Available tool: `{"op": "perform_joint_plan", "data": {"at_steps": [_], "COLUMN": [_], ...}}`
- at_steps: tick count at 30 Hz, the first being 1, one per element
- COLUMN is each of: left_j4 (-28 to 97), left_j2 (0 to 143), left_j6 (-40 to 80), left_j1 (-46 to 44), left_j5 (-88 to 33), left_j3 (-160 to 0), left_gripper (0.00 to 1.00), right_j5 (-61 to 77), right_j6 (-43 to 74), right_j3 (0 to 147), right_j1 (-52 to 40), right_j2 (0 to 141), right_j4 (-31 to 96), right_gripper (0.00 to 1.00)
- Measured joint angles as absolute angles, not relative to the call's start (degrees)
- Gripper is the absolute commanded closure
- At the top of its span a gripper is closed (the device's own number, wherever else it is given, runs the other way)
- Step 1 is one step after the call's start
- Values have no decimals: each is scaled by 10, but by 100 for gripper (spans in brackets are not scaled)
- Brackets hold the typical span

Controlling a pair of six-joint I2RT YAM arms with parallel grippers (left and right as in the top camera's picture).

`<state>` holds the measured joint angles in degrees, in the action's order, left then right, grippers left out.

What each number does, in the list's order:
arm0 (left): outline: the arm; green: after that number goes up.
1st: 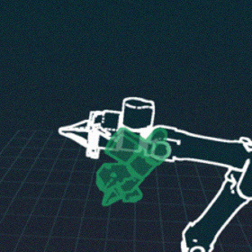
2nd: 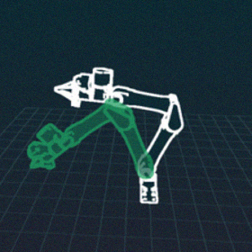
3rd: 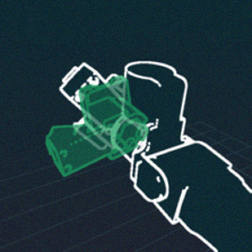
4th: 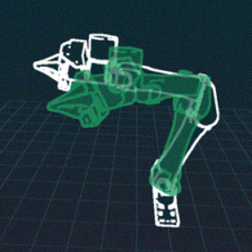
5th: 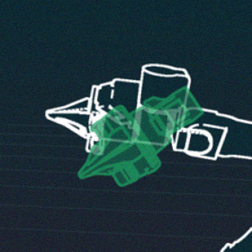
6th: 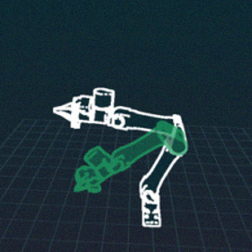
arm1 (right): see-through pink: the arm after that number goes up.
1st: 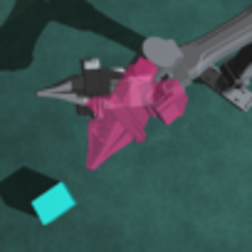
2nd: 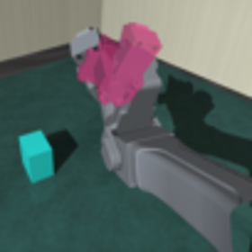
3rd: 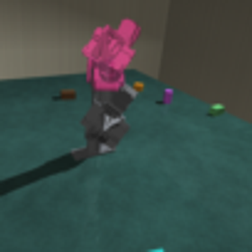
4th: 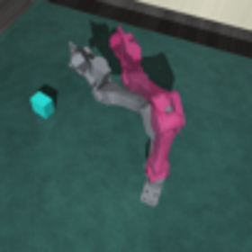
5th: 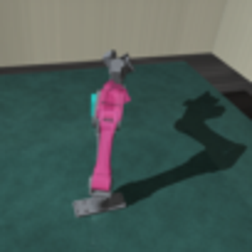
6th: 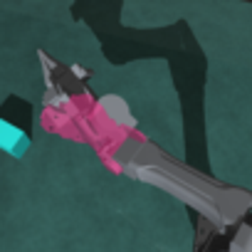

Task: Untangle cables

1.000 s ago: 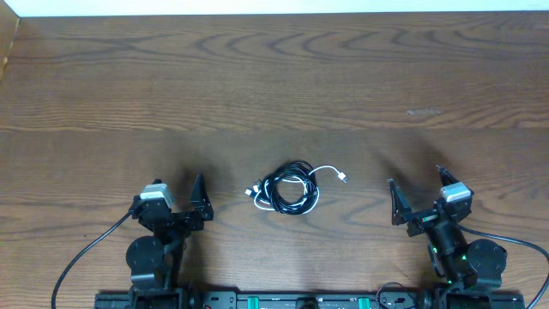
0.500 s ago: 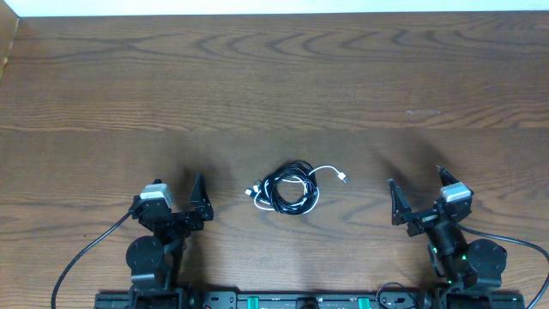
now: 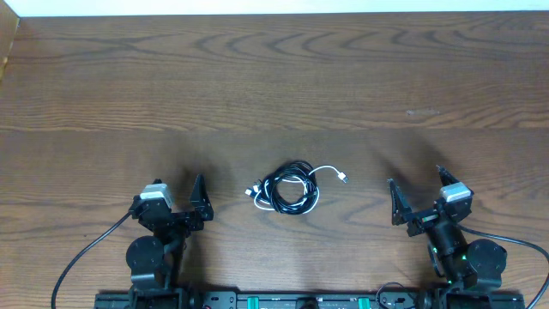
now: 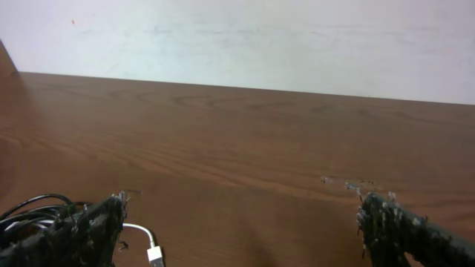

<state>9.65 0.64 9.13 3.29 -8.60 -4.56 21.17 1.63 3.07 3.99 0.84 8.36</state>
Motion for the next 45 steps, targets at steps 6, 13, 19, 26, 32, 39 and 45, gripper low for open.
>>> {"op": "perform_joint_plan", "data": {"at_steps": [6,13,19,26,32,39,45], "left_j4": [96,96,96,94,109,154,291], "left_j2": [6,6,6,6,15,103,249], "left_j6": [91,91,91,91,91,91,104], "left_j1": [33,33,33,33,33,33,33], "left_j5": [-86,-86,-86,-102,-127,-155,-180], "left_j3": [-46,-46,-46,-45,-66,-227,-443], "left_gripper": [8,7,8,8,8,8,7], "right_j5": [212,212,212,214,229,237,292], "right_j6": [16,16,16,16,17,33,114], "right_j3": [31,31,31,31,49,178,350], "right_j1": [40,40,40,40,40,39,39], "right_j2": [8,8,8,8,9,36,159], "right_j4": [84,83,83,83,90,155,204], "right_gripper": [1,1,1,1,1,1,1]}}
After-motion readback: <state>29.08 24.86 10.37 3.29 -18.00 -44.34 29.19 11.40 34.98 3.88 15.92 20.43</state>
